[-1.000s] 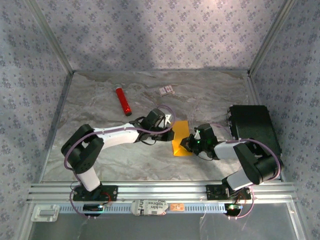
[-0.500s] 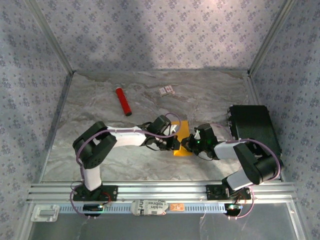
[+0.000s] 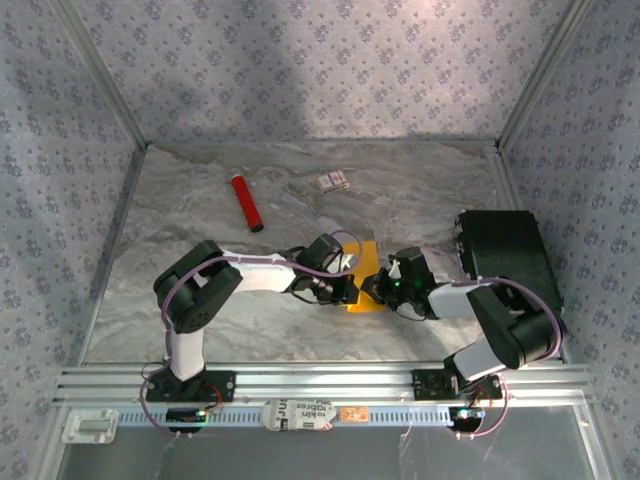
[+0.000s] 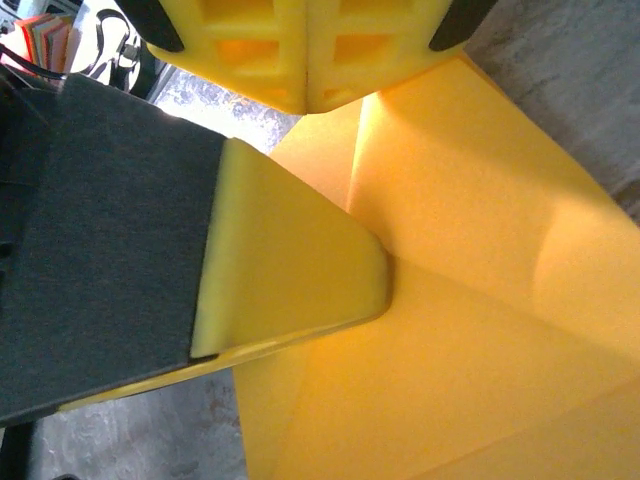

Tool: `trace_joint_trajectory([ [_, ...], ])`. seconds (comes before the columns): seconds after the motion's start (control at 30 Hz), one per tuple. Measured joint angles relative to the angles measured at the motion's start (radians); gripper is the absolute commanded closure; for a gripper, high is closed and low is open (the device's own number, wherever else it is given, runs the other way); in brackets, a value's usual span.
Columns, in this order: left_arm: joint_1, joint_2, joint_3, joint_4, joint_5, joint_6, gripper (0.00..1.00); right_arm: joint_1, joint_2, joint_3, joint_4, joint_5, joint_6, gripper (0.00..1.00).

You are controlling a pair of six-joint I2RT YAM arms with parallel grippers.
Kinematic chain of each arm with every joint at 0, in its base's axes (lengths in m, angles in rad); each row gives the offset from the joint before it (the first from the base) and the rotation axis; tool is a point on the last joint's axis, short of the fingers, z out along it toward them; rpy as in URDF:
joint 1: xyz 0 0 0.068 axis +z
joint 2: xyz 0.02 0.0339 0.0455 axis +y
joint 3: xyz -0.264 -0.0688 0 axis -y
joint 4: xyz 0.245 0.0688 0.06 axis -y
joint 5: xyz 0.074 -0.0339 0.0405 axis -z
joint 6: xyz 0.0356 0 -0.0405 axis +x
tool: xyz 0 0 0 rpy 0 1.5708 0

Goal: Fold a paper plane with a square sheet of paper (pick it up from the middle)
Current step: Fold the triangle a second time at the center of the table.

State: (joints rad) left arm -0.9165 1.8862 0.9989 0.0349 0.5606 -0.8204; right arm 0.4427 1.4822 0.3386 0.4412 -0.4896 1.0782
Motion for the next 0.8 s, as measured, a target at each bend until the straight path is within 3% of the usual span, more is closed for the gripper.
trace_joint_trajectory([
  [0.8,-0.009,-0.028,-0.08,0.027,-0.061,0.035,0.98,-0.002,0.0,0.001,-0.003,-0.001,0.0,0.99],
])
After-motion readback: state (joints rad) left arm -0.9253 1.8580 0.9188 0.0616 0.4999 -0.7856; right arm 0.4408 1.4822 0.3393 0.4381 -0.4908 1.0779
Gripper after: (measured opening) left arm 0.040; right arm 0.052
